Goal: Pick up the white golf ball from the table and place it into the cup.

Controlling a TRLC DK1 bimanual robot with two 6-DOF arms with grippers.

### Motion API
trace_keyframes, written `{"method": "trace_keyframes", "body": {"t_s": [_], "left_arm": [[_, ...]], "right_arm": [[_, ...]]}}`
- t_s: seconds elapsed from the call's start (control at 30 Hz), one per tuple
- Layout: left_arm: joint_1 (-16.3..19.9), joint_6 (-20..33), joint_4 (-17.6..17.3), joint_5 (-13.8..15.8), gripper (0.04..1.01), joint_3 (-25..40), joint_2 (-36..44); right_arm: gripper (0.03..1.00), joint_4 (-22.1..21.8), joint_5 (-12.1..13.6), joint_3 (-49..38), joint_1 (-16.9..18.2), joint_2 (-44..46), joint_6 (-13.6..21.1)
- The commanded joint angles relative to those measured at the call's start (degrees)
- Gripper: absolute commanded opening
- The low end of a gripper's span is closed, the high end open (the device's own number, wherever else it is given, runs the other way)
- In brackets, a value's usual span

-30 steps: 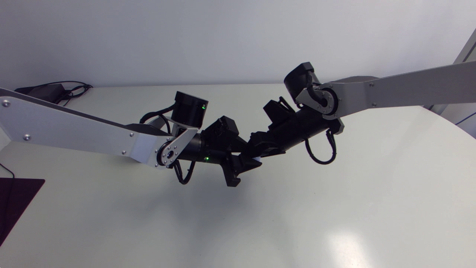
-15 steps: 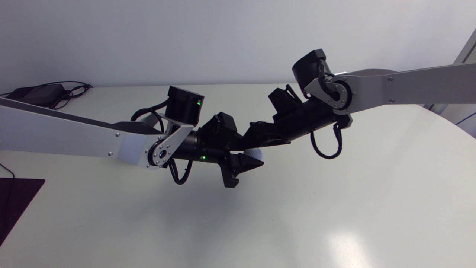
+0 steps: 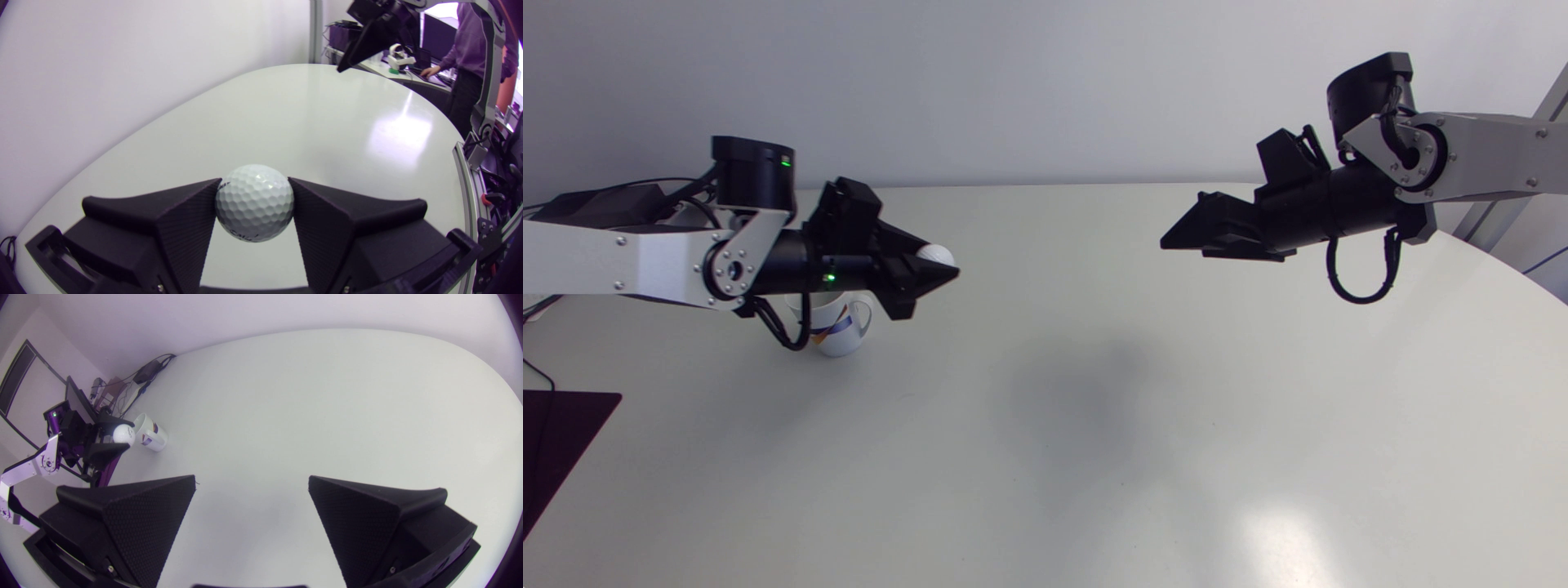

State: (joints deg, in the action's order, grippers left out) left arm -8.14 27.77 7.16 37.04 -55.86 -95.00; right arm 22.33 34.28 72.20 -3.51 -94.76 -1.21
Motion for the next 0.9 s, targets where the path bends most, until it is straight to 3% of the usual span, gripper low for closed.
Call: {"method": "trace_keyframes", "body": {"t_s": [0.0,0.13,0.3,0.67,0.87], "left_arm": [[4.19,-0.44,-0.65,-0.74,0.413,-0.13,1.66],[10.34,-0.35,0.14,-2.58,0.415,-0.92,1.05],[15.0,-0.17,2.16,-6.27,0.415,-1.63,-2.47],[17.63,-0.87,3.13,-15.94,0.416,-1.63,-5.28],[18.78,-0.87,-0.65,-18.58,0.42,-3.03,-6.07]], "right_arm": [[0.977,0.52,0.08,-1.54,0.96,1.16,1.3],[0.975,0.52,-0.27,-3.3,1.84,2.3,2.18],[0.975,0.52,-0.8,-5.32,2.01,3.62,3.06],[0.975,0.52,-2.29,-9.45,2.19,6.78,4.82],[0.975,0.44,-2.2,-10.86,2.89,6.69,6.05]]}}
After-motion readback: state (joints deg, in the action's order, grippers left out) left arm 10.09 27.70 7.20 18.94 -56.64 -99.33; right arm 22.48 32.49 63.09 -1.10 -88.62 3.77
